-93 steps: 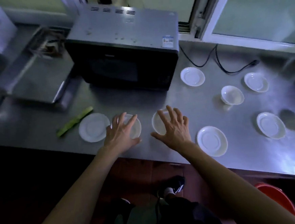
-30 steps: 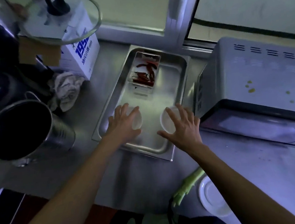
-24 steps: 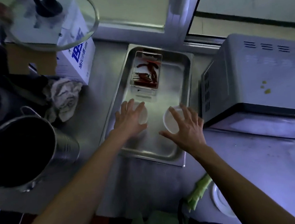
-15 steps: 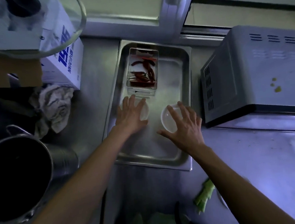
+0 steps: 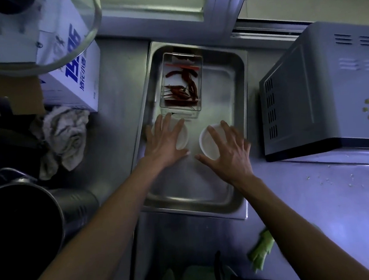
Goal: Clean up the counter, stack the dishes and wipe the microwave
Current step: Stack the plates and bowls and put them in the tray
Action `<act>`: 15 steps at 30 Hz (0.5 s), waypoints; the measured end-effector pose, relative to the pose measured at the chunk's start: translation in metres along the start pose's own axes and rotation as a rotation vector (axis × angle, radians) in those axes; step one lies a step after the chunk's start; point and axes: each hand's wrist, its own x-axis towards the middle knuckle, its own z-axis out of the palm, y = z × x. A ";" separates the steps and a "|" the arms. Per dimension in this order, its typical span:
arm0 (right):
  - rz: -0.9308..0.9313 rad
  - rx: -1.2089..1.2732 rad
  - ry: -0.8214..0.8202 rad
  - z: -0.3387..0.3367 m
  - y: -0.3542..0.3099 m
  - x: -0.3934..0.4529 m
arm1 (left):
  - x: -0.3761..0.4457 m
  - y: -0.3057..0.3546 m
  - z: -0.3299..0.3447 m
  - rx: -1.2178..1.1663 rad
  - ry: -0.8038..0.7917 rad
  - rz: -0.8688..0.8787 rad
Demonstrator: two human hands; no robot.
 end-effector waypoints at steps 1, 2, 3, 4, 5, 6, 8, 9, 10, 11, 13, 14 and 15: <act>-0.003 0.001 0.005 -0.001 -0.002 0.003 | -0.003 -0.001 -0.002 -0.004 0.007 0.006; -0.009 0.002 0.008 -0.001 -0.004 0.006 | -0.008 -0.003 -0.005 -0.002 0.023 0.011; -0.015 0.004 0.009 -0.002 -0.006 0.010 | -0.013 -0.006 -0.008 0.000 0.045 0.015; -0.022 0.007 0.007 -0.002 -0.009 0.013 | -0.018 -0.009 -0.011 -0.004 0.075 0.014; -0.031 0.012 0.003 -0.002 -0.012 0.017 | -0.024 -0.012 -0.014 -0.025 0.113 0.007; -0.044 0.017 0.000 -0.001 -0.017 0.021 | -0.031 -0.016 -0.018 -0.055 0.154 -0.007; -0.084 0.013 0.008 0.001 -0.028 0.029 | -0.041 -0.024 -0.026 -0.103 0.221 -0.037; -0.105 0.004 0.013 0.003 -0.034 0.033 | -0.046 -0.027 -0.029 -0.112 0.240 -0.046; -0.126 -0.004 0.017 0.004 -0.041 0.037 | -0.050 -0.030 -0.033 -0.122 0.253 -0.051; -0.145 -0.009 0.020 0.007 -0.047 0.040 | -0.053 -0.034 -0.036 -0.137 0.263 -0.053; -0.179 -0.014 0.011 0.013 -0.060 0.044 | -0.060 -0.041 -0.039 -0.172 0.281 -0.061; -0.189 -0.017 0.001 0.016 -0.066 0.045 | -0.063 -0.045 -0.039 -0.189 0.291 -0.068; -0.194 -0.022 -0.011 0.021 -0.072 0.047 | -0.066 -0.051 -0.039 -0.205 0.296 -0.077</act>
